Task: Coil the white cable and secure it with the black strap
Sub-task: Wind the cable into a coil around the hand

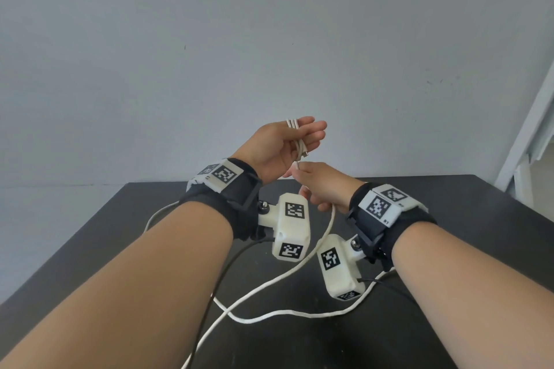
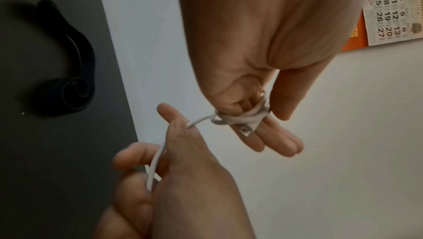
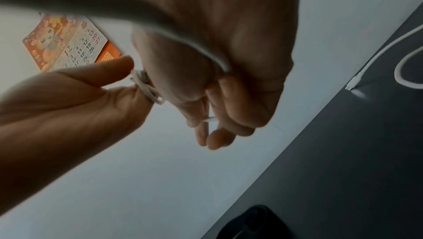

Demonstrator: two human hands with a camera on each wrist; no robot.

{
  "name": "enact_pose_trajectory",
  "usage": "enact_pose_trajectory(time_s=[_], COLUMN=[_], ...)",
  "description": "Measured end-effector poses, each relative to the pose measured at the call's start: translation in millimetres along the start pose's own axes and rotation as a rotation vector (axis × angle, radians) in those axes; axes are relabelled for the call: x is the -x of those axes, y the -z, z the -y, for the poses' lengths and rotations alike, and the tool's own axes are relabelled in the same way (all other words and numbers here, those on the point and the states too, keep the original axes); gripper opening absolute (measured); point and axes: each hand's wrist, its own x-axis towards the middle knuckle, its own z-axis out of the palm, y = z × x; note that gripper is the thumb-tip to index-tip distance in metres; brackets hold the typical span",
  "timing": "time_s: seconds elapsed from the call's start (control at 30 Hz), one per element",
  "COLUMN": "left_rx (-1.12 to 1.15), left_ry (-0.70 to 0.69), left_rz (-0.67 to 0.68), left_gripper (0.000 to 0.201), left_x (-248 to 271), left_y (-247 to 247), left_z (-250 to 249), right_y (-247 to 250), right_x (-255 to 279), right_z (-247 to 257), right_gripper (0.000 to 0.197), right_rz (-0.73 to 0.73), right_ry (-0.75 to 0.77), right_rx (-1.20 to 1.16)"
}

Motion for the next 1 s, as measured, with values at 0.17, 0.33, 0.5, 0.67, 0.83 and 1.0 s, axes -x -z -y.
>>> enact_pose_trajectory(time_s=[0.17,0.33,0.5,0.67,0.83,1.0], left_rx=[-0.11,-0.181,-0.161,-0.363,-0.573,-0.655], left_ry=[-0.052,-0.076,-0.044,0.028,0.13,0.197], left_rz=[-0.04,-0.142,-0.249,-0.286,-0.219,-0.199], left_gripper=[0.043,0.045,0.044,0.04,0.024,0.033], left_x=[-4.3,-6.1,-9.8,-11.1,-4.1,-1.9], left_y=[3.1,6.7,10.0,17.3,22.5,27.7], left_z=[3.0,4.5,7.2,12.5,15.4,18.3], right_y=[-2.9,-2.4,-3.1,2.6,6.4,9.8], right_x=[0.7,4.9,8.0,11.1,10.9,9.3], right_z=[1.5,2.8,4.1,9.8,6.9,3.2], right_gripper=[0.031,0.031,0.02,0.009,0.009,0.019], right_rz=[0.032,-0.013,-0.08,-0.223,-0.296,-0.383], right_ry=[0.066,0.172,0.256,0.337,0.352,0.343], right_rx=[0.142,0.165,0.318,0.315,0.208,0.101])
